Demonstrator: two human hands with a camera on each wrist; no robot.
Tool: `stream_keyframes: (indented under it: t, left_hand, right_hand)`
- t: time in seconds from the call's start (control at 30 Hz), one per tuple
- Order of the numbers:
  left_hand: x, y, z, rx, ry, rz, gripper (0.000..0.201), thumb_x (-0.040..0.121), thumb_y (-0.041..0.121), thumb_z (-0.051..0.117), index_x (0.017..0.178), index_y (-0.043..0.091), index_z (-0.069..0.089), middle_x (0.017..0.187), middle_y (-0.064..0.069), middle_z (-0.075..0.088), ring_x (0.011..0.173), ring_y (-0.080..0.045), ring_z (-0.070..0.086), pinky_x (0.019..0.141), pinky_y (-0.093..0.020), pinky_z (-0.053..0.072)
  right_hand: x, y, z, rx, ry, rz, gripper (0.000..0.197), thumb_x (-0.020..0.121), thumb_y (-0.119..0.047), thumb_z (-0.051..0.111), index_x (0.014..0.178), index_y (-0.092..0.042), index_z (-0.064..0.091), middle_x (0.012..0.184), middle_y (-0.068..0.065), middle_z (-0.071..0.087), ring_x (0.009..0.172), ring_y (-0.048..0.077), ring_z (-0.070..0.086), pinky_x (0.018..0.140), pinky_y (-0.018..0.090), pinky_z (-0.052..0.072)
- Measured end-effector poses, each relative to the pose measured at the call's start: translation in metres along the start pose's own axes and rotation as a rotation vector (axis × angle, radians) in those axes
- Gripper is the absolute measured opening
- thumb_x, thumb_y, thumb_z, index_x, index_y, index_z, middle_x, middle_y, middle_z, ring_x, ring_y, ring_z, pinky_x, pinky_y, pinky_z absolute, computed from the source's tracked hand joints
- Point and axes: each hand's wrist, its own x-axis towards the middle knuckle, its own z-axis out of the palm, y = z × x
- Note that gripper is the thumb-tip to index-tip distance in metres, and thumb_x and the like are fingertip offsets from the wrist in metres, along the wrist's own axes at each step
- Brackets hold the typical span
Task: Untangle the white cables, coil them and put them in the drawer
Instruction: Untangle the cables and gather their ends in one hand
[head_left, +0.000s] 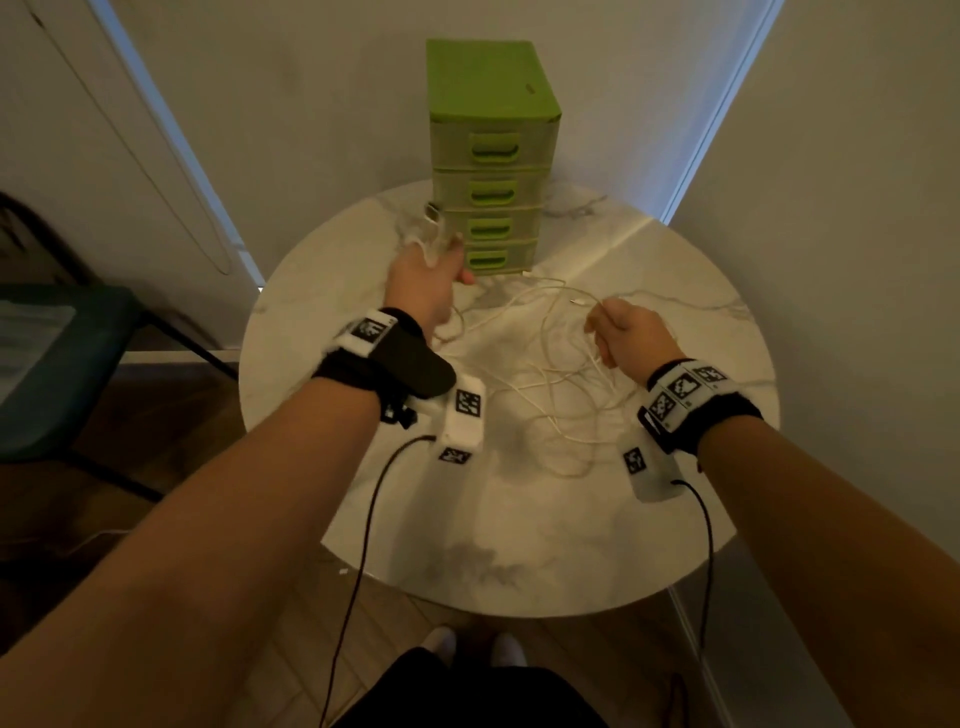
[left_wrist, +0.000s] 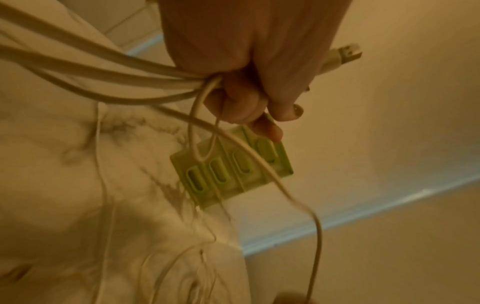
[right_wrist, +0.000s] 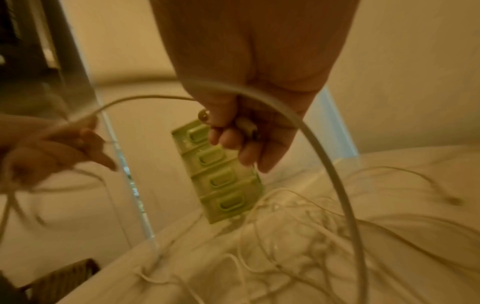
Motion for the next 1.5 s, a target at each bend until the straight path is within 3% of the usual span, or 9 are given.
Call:
stream_keyframes:
  t: [0.2, 0.4, 0.67, 0.73, 0.87, 0.97, 1.27, 1.4, 1.5]
  left_hand:
    - [-0.039, -0.006, 0.027, 0.069, -0.314, -0.017, 0.035, 0.089, 0.039, 0.058, 0.07, 0.011, 0.063, 0.046, 0.001, 0.044, 0.036, -0.008, 0.026, 0.038, -0.018, 0.02]
    - [-0.049, 0.009, 0.015, 0.068, -0.567, -0.026, 0.039, 0.09, 0.047, 0.051, 0.077, 0.014, 0.068, 0.052, 0.007, 0.044, 0.038, -0.003, 0.023, 0.036, -0.017, 0.016]
    - [-0.045, 0.019, -0.017, -0.136, -0.235, 0.037, 0.026, 0.092, 0.027, 0.054, 0.068, 0.018, 0.057, 0.039, 0.012, 0.039, 0.036, -0.002, 0.025, 0.036, -0.016, 0.015]
    - [-0.051, 0.025, -0.02, -0.104, -0.266, 0.084, 0.025, 0.093, 0.025, 0.053, 0.069, 0.017, 0.058, 0.038, 0.013, 0.033, 0.035, -0.003, 0.022, 0.037, -0.015, 0.013]
    - [-0.077, 0.035, -0.006, 0.151, -0.327, 0.134, 0.023, 0.088, 0.021, 0.06, 0.066, 0.014, 0.062, 0.037, 0.012, 0.032, 0.036, -0.005, 0.021, 0.039, -0.019, 0.014]
    - [-0.098, 0.041, 0.008, 0.167, -0.371, 0.141, 0.026, 0.085, 0.018, 0.063, 0.06, 0.014, 0.06, 0.036, 0.011, 0.032, 0.035, -0.006, 0.021, 0.038, -0.018, 0.014]
    - [-0.15, 0.035, 0.016, 0.098, -0.482, 0.172, 0.024, 0.094, 0.026, 0.051, 0.075, 0.013, 0.057, 0.053, 0.007, 0.043, 0.038, -0.004, 0.026, 0.037, -0.014, 0.019]
    - [-0.163, 0.026, -0.012, -0.06, -0.455, 0.103, 0.026, 0.1, 0.031, 0.036, 0.078, 0.019, 0.045, 0.071, 0.005, 0.042, 0.038, -0.003, 0.023, 0.036, -0.013, 0.017]
    - [-0.18, 0.017, -0.029, -0.157, -0.486, 0.052, 0.031, 0.1, 0.04, 0.029, 0.076, 0.022, 0.037, 0.063, 0.007, 0.037, 0.038, -0.003, 0.02, 0.036, -0.013, 0.016]
  right_hand:
    - [-0.001, -0.036, 0.01, -0.097, -0.07, -0.152, 0.022, 0.095, -0.019, 0.042, 0.08, -0.016, 0.058, 0.061, -0.007, 0.045, 0.057, 0.004, 0.042, 0.052, 0.004, 0.036]
    - [-0.004, -0.039, -0.007, -0.113, 0.022, -0.087, 0.029, 0.096, -0.018, 0.041, 0.096, -0.002, 0.065, 0.063, -0.009, 0.045, 0.074, 0.018, 0.049, 0.065, 0.023, 0.037]
    - [-0.024, -0.018, -0.032, 0.043, 0.035, 0.168, 0.018, 0.095, -0.022, 0.042, 0.091, -0.007, 0.052, 0.064, 0.014, 0.059, 0.043, 0.017, 0.056, 0.047, 0.029, 0.046]
    - [-0.03, -0.015, -0.033, -0.113, -0.078, 0.107, 0.023, 0.092, -0.017, 0.047, 0.11, -0.004, 0.053, 0.1, 0.022, 0.064, 0.084, 0.019, 0.067, 0.075, 0.037, 0.052]
    - [-0.05, -0.047, -0.029, -0.176, -0.023, -0.276, 0.093, 0.076, -0.007, 0.062, 0.148, -0.015, 0.003, 0.155, 0.01, 0.015, 0.141, 0.028, 0.017, 0.116, 0.041, 0.019]
    - [-0.071, -0.081, -0.025, -0.118, -0.075, -0.515, 0.085, 0.083, -0.012, 0.061, 0.147, -0.014, 0.006, 0.149, 0.01, 0.032, 0.132, 0.022, 0.036, 0.109, 0.032, 0.028]
    - [-0.132, -0.066, -0.019, 0.18, 0.036, -0.335, 0.051, 0.092, -0.014, 0.051, 0.139, -0.022, 0.032, 0.084, -0.01, 0.056, 0.077, 0.003, 0.055, 0.075, 0.009, 0.042]
    - [-0.173, -0.036, -0.011, 0.347, 0.417, -0.103, 0.019, 0.094, -0.02, 0.046, 0.08, -0.027, 0.058, 0.068, -0.015, 0.047, 0.063, 0.0, 0.045, 0.062, 0.015, 0.04]
    - [-0.214, -0.023, 0.016, 0.267, 0.318, 0.152, 0.03, 0.095, -0.019, 0.042, 0.066, -0.022, 0.05, 0.065, -0.007, 0.049, 0.057, 0.01, 0.047, 0.047, 0.012, 0.041]
